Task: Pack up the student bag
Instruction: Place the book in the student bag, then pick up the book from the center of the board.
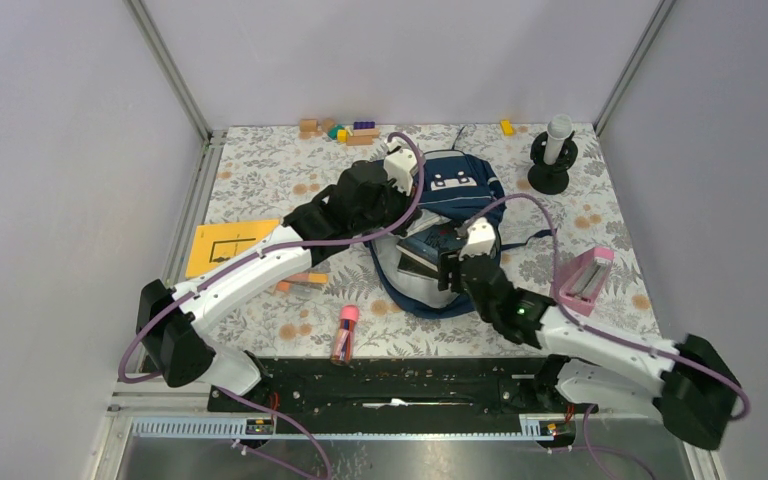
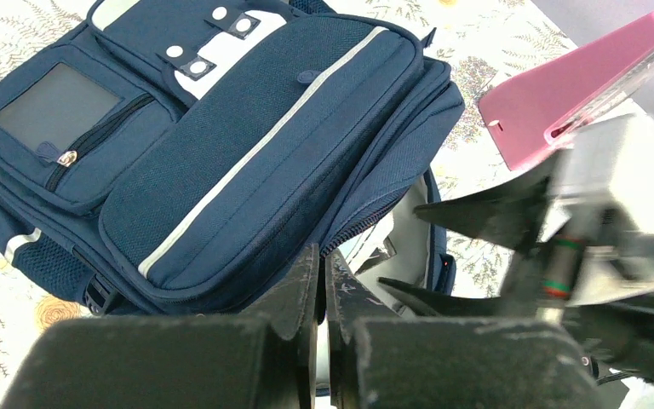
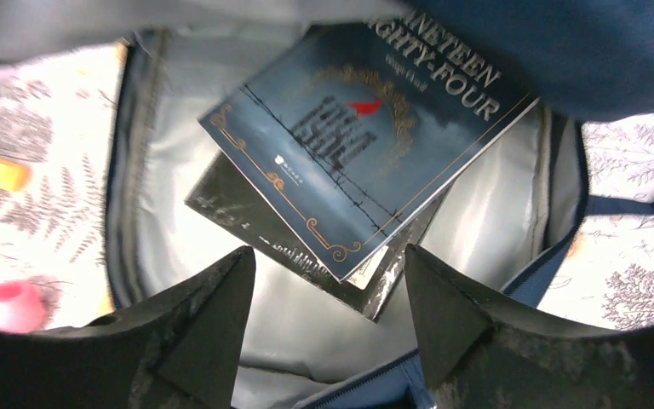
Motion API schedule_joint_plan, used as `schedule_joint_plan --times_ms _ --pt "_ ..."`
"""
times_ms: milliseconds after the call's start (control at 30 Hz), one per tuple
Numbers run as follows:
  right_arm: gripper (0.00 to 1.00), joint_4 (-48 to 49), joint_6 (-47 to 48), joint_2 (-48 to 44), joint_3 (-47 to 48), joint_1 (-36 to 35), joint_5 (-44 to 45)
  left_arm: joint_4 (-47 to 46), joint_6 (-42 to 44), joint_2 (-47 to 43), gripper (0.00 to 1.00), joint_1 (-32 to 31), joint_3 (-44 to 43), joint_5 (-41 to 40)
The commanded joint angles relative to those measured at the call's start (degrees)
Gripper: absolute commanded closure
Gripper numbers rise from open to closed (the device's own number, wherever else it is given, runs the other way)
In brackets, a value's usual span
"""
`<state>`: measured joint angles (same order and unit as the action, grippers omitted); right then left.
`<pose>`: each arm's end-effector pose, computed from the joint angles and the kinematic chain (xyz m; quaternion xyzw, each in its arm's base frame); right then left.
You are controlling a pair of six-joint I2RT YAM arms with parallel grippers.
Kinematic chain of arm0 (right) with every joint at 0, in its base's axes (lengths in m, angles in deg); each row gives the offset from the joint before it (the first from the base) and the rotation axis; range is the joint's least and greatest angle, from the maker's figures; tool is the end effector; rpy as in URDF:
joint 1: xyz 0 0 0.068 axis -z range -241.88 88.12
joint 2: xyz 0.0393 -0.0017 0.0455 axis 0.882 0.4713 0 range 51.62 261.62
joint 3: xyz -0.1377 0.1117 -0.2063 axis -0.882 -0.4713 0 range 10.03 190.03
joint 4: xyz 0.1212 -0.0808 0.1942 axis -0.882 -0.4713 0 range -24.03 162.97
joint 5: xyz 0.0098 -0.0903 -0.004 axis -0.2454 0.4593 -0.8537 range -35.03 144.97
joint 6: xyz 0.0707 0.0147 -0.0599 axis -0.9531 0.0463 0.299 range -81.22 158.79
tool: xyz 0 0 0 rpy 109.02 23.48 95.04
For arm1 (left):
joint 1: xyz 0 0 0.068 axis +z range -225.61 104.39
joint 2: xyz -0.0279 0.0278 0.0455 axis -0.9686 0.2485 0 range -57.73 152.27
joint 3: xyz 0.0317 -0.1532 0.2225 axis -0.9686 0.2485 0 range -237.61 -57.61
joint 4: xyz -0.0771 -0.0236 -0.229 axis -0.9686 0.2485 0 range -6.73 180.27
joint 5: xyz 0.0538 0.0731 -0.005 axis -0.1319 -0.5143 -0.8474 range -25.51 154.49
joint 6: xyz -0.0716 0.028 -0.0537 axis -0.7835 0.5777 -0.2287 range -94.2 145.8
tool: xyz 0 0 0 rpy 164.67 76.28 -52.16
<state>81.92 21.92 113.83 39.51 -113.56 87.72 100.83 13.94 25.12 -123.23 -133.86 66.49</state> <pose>0.1921 0.1692 0.2166 -0.0935 0.8129 0.0999 0.5660 0.2419 -0.2695 0.3434 0.2667 0.7959 -0.2822 0.4645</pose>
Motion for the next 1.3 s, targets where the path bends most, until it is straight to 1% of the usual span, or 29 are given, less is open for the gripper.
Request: schedule_joint_plan --times_ms 0,67,133,200,267,367,433,533,567,700,800,867,1033,1067,1133,1233,1267 --pt "0.22 -6.55 2.74 -11.94 -1.09 0.82 -2.91 -4.47 0.9 -1.54 1.0 0.84 -1.45 -1.8" --pt "0.16 -11.39 4.16 -16.32 0.11 3.0 -6.05 -4.45 3.87 -1.46 1.0 0.97 -1.44 -1.3" --pt "0.14 -16.91 6.69 -19.68 2.94 5.72 -10.35 -4.05 7.37 -1.4 1.0 0.95 -1.4 -0.52" --pt "0.11 -19.91 10.14 -21.21 6.17 7.32 -12.42 -2.29 9.83 -0.87 1.0 1.02 -1.84 0.72" --pt "0.07 -20.91 13.94 -21.33 8.85 8.73 -12.62 -0.38 10.44 0.11 1.0 1.11 -3.18 1.87" --pt "0.05 -18.13 18.53 -19.41 10.89 13.05 -15.19 0.28 9.76 0.5 1.0 1.38 -3.1 4.36" --pt "0.06 -14.0 20.97 -17.84 10.74 15.86 -19.81 0.55 9.58 0.95 1.0 1.47 -3.01 6.54" --pt "0.06 -7.38 26.16 -15.12 10.59 17.17 -26.45 2.12 10.14 1.58 1.0 1.47 -3.9 7.5" --pt "0.06 -6.99 27.76 -13.58 11.66 17.35 -28.54 2.66 10.57 1.71 1.0 1.47 -4.13 7.35" --pt "0.07 -7.06 34.36 -8.5 14.6 17.5 -34.89 4.14 11.42 1.72 1.0 1.47 -4.32 6.78" --pt "0.06 -6.36 38.57 -6.08 15.71 17.64 -35.29 4.43 13.1 1.72 1.0 1.51 -4.37 7.11" --pt "0.06 -8.23 40.44 -3.41 17.98 18.26 -35.32 4.6 13.55 1.94 1.0 1.47 -4.39 7.54" --pt "0.08 -12.18 42.42 1.51 21.31 18.9 -39.9 5.03 14.16 2.02 1.0 1.47 -4.55 8.41" --pt "0.1 -12.22 42.14 1.86 21.32 18.9 -40.78 5.03 14.32 1.94 1.0 1.47 -4.48 8.27" --pt "0.19 -12.25 41.3 2.27 21.18 18.95 -42.09 5.03 14.55 1.73 1.0 1.47 -4.44 7.69" --pt "0.49 -12.22 39.05 2.02 20.4 18.91 -43.92 5.03 14.69 1.61 1.0 1.48 -4.35 7.24" --pt "0.65 -12.2 38.35 1.95 20.06 18.9 -44.29 4.96 14.74 1.7 1.0 1.47 -4.28 7.21"
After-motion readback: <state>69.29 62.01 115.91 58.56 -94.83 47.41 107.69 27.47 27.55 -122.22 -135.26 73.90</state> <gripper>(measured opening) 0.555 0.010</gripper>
